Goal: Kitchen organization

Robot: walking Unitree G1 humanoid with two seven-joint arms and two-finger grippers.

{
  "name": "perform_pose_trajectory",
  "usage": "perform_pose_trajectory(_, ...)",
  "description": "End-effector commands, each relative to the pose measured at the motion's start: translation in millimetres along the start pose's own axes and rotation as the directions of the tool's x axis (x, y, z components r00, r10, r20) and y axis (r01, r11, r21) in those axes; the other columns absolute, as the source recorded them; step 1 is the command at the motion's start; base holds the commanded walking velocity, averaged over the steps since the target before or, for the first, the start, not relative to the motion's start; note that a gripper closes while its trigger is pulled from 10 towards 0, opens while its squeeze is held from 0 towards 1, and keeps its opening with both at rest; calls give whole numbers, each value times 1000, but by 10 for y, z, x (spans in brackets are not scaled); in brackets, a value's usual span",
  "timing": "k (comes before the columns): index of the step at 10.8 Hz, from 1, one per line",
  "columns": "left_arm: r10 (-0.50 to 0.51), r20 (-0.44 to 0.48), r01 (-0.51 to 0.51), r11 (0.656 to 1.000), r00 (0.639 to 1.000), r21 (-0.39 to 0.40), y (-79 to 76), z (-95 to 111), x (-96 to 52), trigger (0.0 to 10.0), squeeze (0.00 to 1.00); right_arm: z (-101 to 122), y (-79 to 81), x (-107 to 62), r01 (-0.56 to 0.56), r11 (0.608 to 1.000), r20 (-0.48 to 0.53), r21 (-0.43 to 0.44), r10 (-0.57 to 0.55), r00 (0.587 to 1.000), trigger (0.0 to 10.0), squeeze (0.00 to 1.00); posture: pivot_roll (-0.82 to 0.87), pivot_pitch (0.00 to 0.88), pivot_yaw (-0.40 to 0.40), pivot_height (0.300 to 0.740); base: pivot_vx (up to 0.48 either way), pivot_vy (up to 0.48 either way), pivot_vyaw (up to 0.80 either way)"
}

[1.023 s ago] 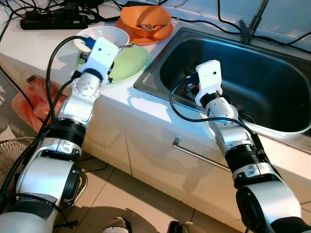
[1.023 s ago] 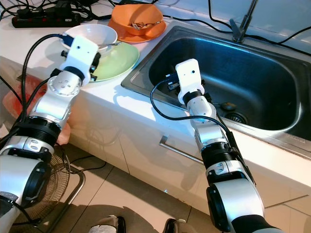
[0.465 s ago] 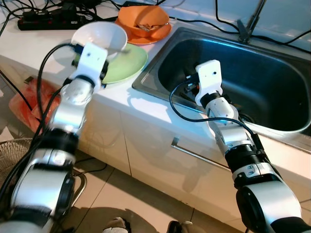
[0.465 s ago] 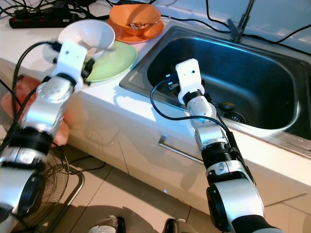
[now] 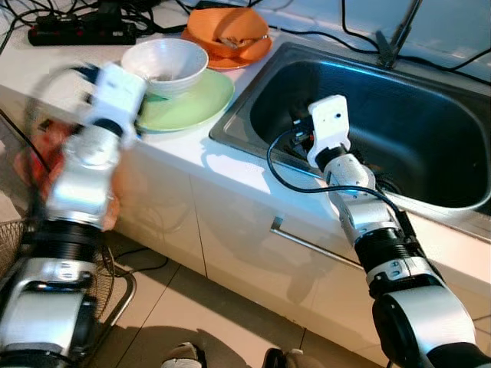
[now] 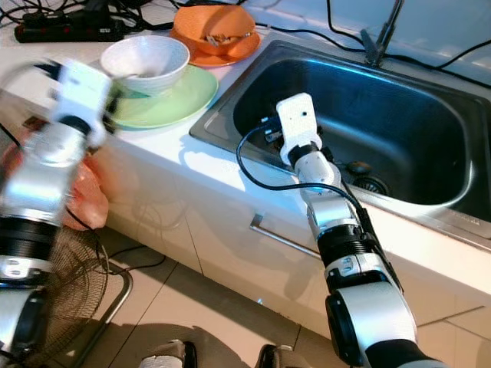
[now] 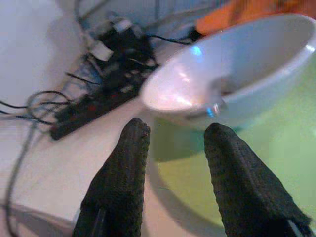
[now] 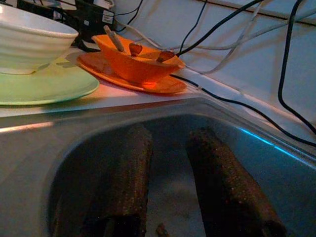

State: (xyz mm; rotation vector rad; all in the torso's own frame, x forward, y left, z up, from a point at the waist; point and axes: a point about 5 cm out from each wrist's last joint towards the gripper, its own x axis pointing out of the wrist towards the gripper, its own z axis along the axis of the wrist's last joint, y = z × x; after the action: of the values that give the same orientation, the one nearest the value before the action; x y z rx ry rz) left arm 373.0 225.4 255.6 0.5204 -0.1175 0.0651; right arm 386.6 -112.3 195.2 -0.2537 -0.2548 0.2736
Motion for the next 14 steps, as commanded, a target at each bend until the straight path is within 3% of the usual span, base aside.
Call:
perform_pose_trajectory(1, 42, 39, -42, 999, 998, 3, 95, 117, -10, 10000, 0, 10, -19, 14, 1, 1000, 1, 15, -1, 1000, 10000, 0, 123, 116, -53, 740, 0, 0, 0)
perform_pose_trajectory(3, 25, 84, -26, 1000, 996, 9, 76, 233, -40, 10000, 0, 14, -21, 12, 3, 1000, 4, 16, -3, 1000, 10000, 0, 119, 115, -52, 740, 0, 0, 0)
perform_pose_trajectory(5, -46, 90, 43, 999, 995, 28, -51, 242, -55, 10000, 0, 14, -24, 11, 3, 1000, 5, 16, -3, 1000, 10000, 0, 116, 115, -50, 740, 0, 0, 0)
perform_pose_trajectory(10, -158, 79, 164, 983, 984, -76, -401, 144, -109, 10000, 0, 10, -8, 8, -1, 1000, 5, 18, 1, 1000, 10000, 0, 110, 106, -46, 740, 0, 0, 0)
perform_pose_trajectory(14, -128, 112, 138, 986, 986, -90, -421, 153, -105, 10000, 0, 9, 23, 14, -9, 1000, 6, 24, 9, 1000, 10000, 0, 117, 110, -49, 740, 0, 0, 0)
